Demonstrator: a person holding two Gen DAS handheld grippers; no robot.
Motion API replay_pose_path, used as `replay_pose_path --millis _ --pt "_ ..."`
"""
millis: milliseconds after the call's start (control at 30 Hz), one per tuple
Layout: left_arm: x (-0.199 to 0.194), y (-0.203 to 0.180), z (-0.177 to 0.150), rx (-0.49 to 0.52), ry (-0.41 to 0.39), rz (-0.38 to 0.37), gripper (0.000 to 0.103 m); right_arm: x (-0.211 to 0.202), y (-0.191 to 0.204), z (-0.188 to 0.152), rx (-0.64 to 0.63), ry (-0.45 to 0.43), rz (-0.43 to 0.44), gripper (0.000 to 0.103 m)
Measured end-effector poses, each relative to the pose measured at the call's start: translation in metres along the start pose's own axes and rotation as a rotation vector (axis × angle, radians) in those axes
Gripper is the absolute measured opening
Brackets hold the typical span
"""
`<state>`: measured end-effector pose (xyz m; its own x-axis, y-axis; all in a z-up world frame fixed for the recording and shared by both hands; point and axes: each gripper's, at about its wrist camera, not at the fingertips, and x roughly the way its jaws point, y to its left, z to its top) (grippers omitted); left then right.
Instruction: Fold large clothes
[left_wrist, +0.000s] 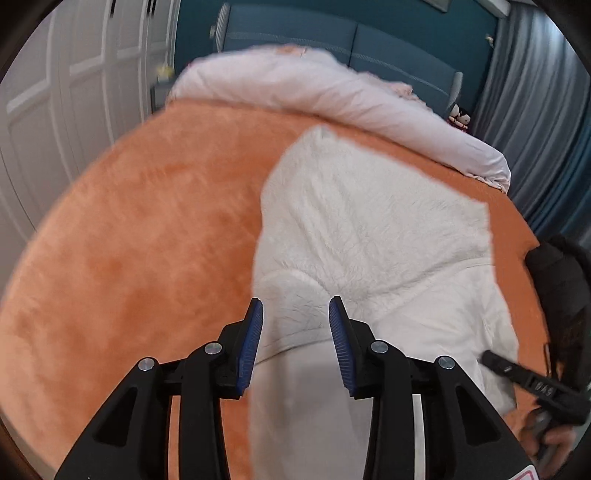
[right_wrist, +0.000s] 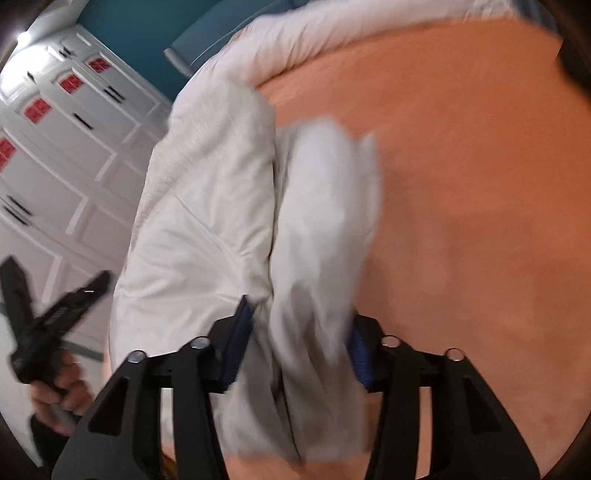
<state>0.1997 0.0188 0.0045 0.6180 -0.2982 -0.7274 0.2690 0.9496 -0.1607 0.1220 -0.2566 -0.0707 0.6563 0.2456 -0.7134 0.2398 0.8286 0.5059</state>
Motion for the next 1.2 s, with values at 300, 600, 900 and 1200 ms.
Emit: replay_pose_path --millis 300,600,900,1200 --pt "-0.007 -0.039 -0.002 0.017 -0.005 0.017 0.050 -0.008 0.107 0.085 -0.281 -0.197 -0.144 0.029" --pt "0.021 -0.048 -0.031 0.063 0.058 0.004 0.055 0.097 0.040 0.074 -0.197 0.030 -0.282 0.005" --pt "0.018 -0.052 -0.036 0.042 0.085 0.068 0.055 0.055 0.065 0.087 -0.185 0.009 -0.236 0.005" --pt "-0.002 -0.044 -0.053 0.007 0.115 0.116 0.055 0.030 0.061 -0.013 -0.239 0.221 -0.198 0.005"
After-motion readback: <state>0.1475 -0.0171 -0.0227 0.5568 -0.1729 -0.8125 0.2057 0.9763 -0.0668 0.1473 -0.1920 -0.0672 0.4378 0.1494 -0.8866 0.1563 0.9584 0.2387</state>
